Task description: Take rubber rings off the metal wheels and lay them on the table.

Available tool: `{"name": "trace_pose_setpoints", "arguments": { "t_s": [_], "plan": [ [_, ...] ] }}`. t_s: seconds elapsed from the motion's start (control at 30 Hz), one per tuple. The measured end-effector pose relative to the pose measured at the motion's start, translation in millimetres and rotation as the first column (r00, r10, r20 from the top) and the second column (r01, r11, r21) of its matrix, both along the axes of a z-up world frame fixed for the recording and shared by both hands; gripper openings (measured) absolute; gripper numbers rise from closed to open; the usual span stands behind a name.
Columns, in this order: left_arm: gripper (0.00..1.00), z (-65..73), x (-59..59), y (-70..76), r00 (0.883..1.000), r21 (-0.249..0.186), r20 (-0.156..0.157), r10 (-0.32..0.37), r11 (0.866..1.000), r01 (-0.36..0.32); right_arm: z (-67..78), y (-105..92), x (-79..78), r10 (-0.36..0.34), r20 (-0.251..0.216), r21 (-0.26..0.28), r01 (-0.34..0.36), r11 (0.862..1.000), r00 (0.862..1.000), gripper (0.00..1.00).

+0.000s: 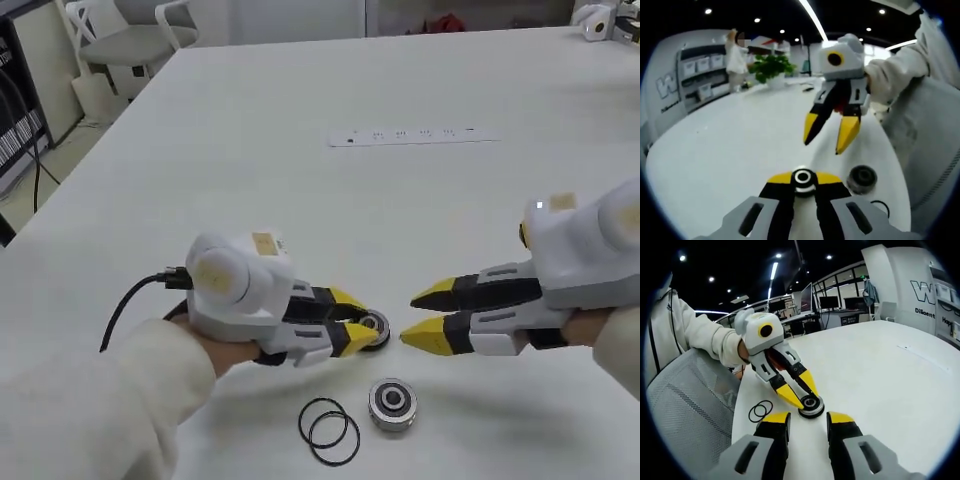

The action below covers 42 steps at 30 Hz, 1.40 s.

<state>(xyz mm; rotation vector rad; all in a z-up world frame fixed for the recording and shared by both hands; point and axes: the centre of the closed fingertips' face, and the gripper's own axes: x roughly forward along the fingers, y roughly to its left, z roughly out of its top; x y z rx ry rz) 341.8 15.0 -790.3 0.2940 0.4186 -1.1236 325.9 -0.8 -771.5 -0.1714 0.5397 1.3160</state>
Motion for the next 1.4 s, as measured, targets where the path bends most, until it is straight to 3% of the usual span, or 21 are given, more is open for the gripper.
{"name": "trace_pose_setpoints", "arguments": {
  "t_s": [0.1, 0.2, 0.33, 0.73, 1.4],
  "plan": [
    [0.16, -1.9, 0.4, 1.1, 1.000, 0.000, -0.016, 0.012, 1.000, -0.012, -2.7, 1.0, -1.2, 0.003, -0.003, -0.006, -0.004, 1.000, 1.000, 0.26],
    [0.15, -0.9, 1.0, 0.5, 0.999, 0.031, 0.030, -0.013, 0.999, 0.012, -5.8, 2.0, -1.9, 0.006, 0.000, -0.016, -0.006, 1.000, 1.000, 0.26],
    [0.15, -0.7, 0.0, 1.2, 1.000, 0.026, 0.015, 0.002, 1.000, -0.002, -11.8, 3.0, -2.1, 0.006, 0.006, -0.035, -0.006, 0.999, 1.000, 0.25],
    [0.15, -0.2, -14.9, -6.7, 0.999, 0.026, 0.010, -0.051, 0.998, 0.051, -31.5, 4.4, -8.9, 0.043, 0.011, -0.100, -0.042, 0.994, 0.999, 0.22],
    [0.14, -0.7, -19.3, -12.5, 0.998, 0.013, 0.009, -0.064, 0.998, 0.064, -34.6, 4.3, -9.0, 0.080, 0.058, -0.126, -0.073, 0.989, 0.995, 0.17]
  ]
}}
